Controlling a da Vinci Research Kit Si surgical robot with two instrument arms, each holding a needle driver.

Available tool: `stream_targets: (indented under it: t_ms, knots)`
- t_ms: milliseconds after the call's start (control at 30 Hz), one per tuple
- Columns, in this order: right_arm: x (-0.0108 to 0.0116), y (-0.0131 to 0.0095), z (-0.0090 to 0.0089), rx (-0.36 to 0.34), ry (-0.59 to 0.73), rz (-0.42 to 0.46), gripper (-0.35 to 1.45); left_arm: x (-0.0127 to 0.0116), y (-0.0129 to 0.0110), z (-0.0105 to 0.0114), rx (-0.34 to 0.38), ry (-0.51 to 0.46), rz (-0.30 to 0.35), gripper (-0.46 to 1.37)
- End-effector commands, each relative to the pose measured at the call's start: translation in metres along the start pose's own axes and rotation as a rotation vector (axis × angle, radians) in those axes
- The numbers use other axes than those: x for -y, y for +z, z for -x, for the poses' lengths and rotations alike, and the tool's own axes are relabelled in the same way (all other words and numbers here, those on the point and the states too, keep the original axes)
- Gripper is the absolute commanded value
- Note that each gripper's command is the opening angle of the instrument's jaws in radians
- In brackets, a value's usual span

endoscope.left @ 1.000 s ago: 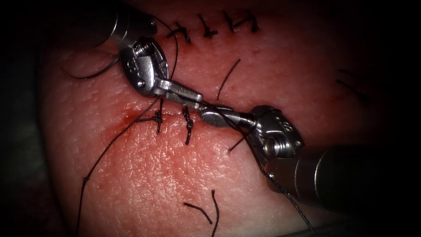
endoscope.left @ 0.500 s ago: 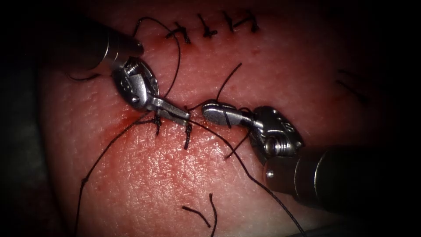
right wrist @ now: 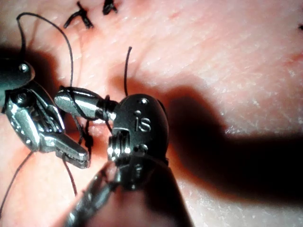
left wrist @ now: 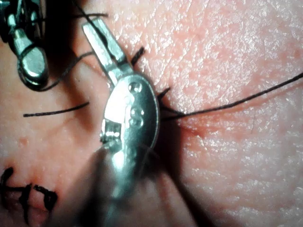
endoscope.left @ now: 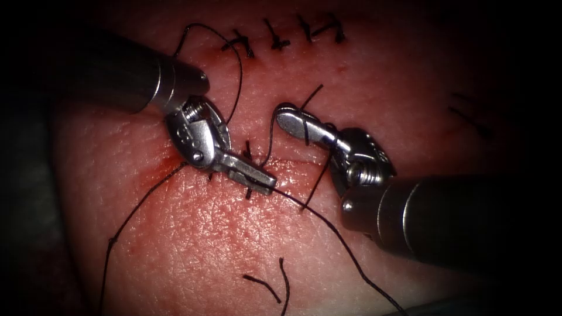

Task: Wound Closure
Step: Wrap suture twice counter-clockwise around right jaws

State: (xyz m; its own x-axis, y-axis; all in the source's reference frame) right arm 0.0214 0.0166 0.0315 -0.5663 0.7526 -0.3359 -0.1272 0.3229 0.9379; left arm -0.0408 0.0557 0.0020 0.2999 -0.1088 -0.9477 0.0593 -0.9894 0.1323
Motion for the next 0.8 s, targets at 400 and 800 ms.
stream_targets:
  t_ms: [400,800]
  knots:
    - [0.0015,-0.0002,0.0004,0.041,0.081,-0.016,-0.35,0.001,-0.0004,0.0006,-0.005,-0.015,0.003,-0.35]
    - [0.0019,0.0001,0.0006,0.063,0.118,-0.027,-0.35,0.002,0.0008,0.001,-0.02,-0.056,-0.001,-0.35]
